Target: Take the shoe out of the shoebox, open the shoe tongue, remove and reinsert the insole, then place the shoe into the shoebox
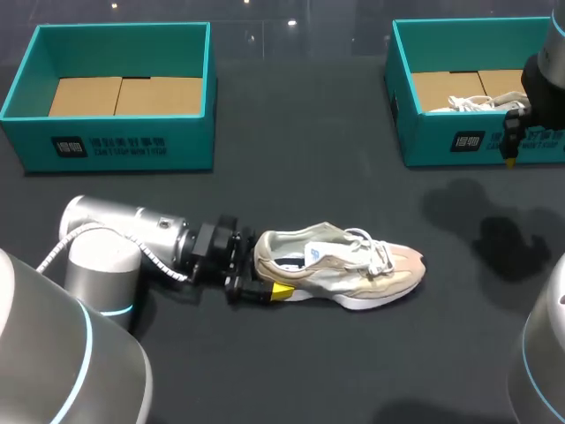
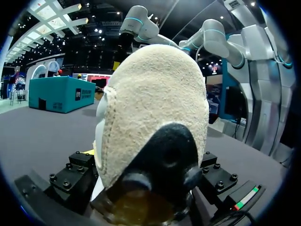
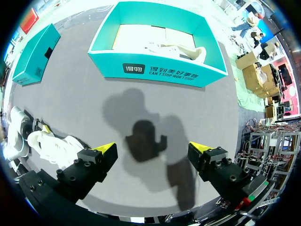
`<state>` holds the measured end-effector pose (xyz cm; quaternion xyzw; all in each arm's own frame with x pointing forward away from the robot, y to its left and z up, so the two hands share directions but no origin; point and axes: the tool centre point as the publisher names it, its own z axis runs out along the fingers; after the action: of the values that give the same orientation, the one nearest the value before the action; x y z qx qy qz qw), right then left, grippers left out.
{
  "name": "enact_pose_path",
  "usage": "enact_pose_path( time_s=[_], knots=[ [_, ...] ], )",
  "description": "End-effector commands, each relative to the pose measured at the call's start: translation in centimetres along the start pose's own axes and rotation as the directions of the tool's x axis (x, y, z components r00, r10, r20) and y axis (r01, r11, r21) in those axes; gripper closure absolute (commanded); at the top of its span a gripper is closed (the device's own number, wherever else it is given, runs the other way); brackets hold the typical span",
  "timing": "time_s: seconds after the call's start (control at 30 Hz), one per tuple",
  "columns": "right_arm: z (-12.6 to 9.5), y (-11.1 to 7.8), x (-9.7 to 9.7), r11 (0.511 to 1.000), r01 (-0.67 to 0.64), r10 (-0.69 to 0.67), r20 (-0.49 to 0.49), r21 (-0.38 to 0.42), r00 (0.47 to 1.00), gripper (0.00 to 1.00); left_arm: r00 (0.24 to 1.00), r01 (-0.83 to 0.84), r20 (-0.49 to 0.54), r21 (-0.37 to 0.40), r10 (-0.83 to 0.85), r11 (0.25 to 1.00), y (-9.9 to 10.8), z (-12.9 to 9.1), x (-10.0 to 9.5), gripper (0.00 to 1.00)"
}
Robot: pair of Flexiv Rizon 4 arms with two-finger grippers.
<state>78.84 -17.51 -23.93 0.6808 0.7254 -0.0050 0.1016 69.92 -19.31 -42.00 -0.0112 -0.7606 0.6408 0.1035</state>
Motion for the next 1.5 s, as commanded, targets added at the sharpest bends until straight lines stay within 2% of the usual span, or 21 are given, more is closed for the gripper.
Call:
enact_pose_path(
  time_s=[0.03, 0.73, 0.8, 1.03, 1.2, 1.4, 1.5],
  knots=[
    [0.0, -0.1, 0.0, 1.000, -0.001, 0.001, 0.001, -0.001, 1.000, 0.00, 1.000, 0.003, 0.015, 0.003, -0.003, 1.000, 0.3, -0.6, 0.4, 1.00],
    [0.0, -0.1, 0.0, 1.000, -0.001, 0.001, 0.001, -0.001, 1.000, 0.00, 1.000, 0.002, 0.014, 0.007, -0.002, 1.000, 0.3, -0.7, 0.4, 1.00],
    [-0.4, 0.2, 1.5, 0.999, 0.000, -0.001, 0.024, 0.044, 1.000, 0.00, 1.000, 0.002, 0.014, 0.007, -0.002, 1.000, 0.3, -0.7, 0.4, 1.00],
    [-2.4, -1.1, 7.0, 0.999, 0.035, -0.036, 0.054, 0.034, 0.998, 0.00, 1.000, 0.002, 0.014, 0.007, -0.002, 1.000, 0.3, -0.7, 0.4, 1.00],
    [-3.6, -2.6, 10.0, 0.999, 0.037, -0.039, 0.072, 0.032, 0.997, 0.00, 1.000, 0.002, 0.014, 0.007, -0.002, 1.000, 0.3, -0.7, 0.4, 1.00],
    [-4.6, -4.3, 14.2, 0.999, 0.049, -0.050, 0.045, 0.020, 0.998, 0.00, 1.000, 0.002, 0.014, 0.007, -0.002, 1.000, 0.3, -0.7, 0.4, 1.00],
    [-5.3, -5.0, 16.1, 0.998, 0.042, -0.044, 0.051, 0.041, 0.998, 0.00, 1.000, 0.002, 0.014, 0.007, -0.002, 1.000, 0.3, -0.7, 0.4, 1.00]
  ],
)
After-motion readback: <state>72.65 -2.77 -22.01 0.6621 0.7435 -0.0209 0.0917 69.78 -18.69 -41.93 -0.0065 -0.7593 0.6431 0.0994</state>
